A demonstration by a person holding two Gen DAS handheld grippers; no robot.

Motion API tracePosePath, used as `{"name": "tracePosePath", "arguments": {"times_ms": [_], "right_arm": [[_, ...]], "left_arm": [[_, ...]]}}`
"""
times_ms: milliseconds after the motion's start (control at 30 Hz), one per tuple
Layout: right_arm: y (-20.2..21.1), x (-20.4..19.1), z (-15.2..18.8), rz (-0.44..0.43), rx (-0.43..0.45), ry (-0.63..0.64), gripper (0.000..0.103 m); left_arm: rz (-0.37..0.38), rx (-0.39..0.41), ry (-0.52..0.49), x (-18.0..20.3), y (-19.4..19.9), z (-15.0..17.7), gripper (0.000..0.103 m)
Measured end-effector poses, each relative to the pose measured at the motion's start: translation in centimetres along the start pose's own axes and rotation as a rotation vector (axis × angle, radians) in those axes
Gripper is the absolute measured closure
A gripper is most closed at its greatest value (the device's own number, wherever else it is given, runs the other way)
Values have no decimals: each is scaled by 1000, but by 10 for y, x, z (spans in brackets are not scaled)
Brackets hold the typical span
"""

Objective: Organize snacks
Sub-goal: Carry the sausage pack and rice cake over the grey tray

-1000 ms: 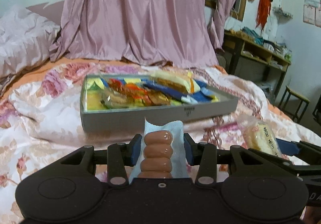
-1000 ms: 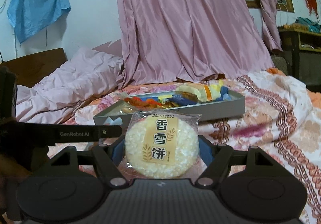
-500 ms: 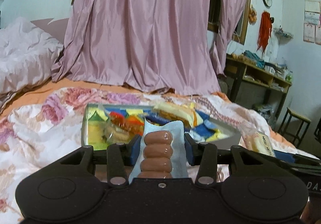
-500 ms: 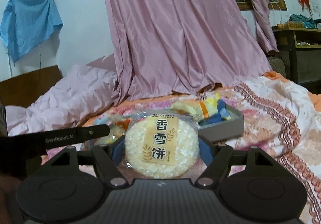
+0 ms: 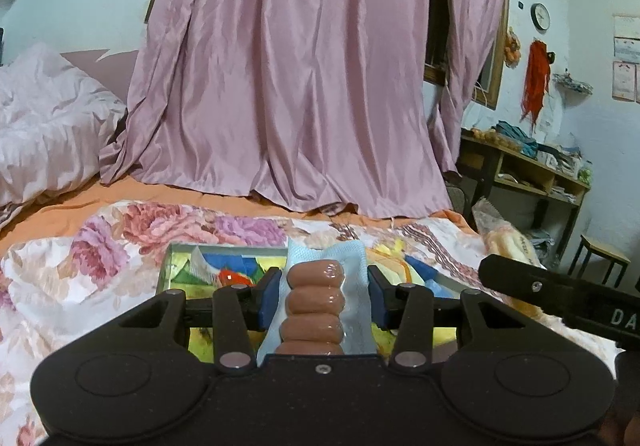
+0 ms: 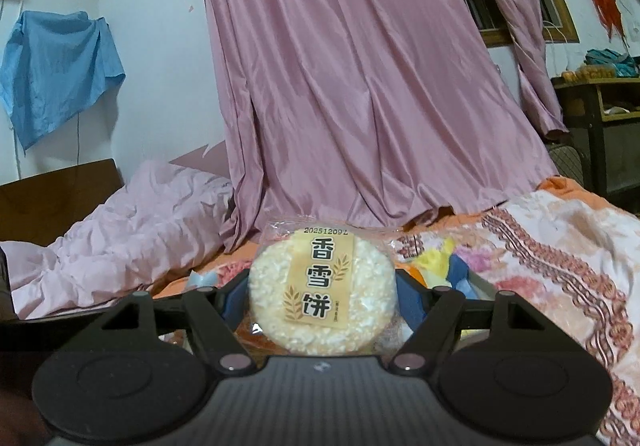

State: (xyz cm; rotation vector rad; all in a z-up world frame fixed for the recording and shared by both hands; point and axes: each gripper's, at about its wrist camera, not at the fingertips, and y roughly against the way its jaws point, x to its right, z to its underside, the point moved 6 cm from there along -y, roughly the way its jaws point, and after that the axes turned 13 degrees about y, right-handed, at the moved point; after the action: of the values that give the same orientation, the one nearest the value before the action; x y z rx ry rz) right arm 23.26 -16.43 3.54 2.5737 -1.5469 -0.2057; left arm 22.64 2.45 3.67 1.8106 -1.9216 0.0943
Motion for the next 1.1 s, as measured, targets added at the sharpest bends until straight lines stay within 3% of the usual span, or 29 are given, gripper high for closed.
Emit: {"name": "tracePosePath", "arguments": {"times_ms": [267, 600, 1100], "right_arm": [[-35, 12, -13, 5, 22, 11, 26], [-78, 22, 6, 4, -44, -4, 26], [-91, 38, 29, 17, -136, -26, 26]], "left_arm": [[15, 35, 44, -6, -36, -14, 55], [2, 15, 44, -9, -72, -7, 55], [-62, -32, -10, -13, -90, 9, 55]]}}
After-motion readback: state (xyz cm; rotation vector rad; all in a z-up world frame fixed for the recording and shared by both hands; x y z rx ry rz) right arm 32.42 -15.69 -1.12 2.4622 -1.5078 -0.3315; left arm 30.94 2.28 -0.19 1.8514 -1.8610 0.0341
